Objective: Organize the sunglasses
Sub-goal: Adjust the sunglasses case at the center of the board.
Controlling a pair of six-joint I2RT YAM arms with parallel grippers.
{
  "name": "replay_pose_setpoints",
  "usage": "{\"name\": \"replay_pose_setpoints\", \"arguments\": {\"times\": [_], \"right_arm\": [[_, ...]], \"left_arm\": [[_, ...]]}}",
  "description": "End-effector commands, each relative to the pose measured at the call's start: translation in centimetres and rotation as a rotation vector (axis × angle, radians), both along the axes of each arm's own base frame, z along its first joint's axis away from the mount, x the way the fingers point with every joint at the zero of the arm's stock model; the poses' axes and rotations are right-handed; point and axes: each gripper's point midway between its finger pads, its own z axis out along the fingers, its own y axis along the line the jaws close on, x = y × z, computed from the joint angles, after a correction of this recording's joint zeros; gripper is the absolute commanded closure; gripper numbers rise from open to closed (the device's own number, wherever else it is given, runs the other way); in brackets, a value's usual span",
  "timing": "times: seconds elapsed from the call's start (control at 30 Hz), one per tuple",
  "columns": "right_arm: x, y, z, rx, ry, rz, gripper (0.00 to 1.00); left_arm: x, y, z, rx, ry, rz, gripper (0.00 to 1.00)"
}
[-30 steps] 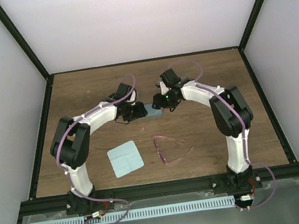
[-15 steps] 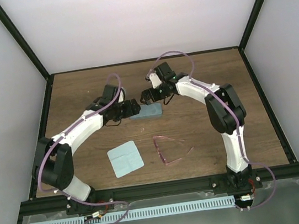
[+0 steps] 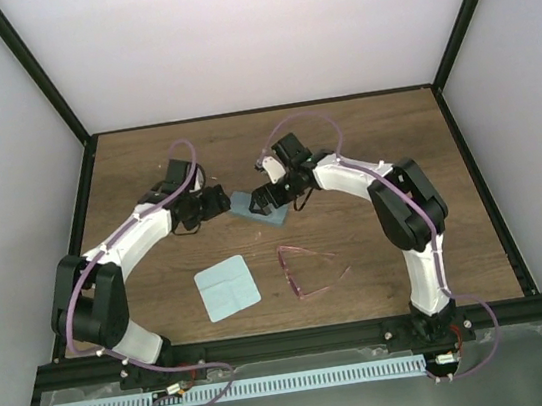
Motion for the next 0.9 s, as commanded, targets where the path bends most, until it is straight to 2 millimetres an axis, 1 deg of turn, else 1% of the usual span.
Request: {"name": "replay_pose_setpoints", "arguments": {"times": [0.0,0.13,0.27,0.33,0.4,0.53,0.67,0.77,0.87], "right_arm": [[-2.1,1.1,1.0,-0.035,-0.039,0.057,0.0],[-2.9,1.6,0.2,-0.122,-0.066,0.072,0.0],[-2.8,1.4,-1.2,-0.215,-0.086,0.064,0.0],[-2.7,1.3,-1.7,-0.233,-0.086,0.056,0.0],[-2.5,1.2,-1.8,-0.244,-0.088,0.047,0.02],[-1.9,0.7,-2.0,-0.283,-0.101,0.028,0.1],[-1.4,0.2,-2.4,-0.321,-0.107,0.006,0.12],[-1.5,0.2,-2.4,-0.321,-0.103,0.003,0.14],[-1.6,0.6,-2.1,-0.306,-0.106,0.009,0.13]], "left_arm": [[0.4,1.0,0.8,-0.021,-0.018,0.031,0.13],[0.6,1.7,0.7,-0.021,-0.015,0.039,0.13],[0.3,1.8,0.3,-0.023,-0.007,0.039,0.13],[0.2,1.8,0.1,-0.026,-0.002,0.04,0.13],[0.2,1.9,-0.1,-0.026,0.003,0.042,0.13],[0.1,1.9,-0.4,-0.025,0.012,0.042,0.13],[0.0,1.8,-0.7,-0.026,0.019,0.039,0.12],[0.0,1.8,-0.9,-0.027,0.025,0.038,0.12],[-0.1,1.8,-1.2,-0.026,0.03,0.034,0.12]]}}
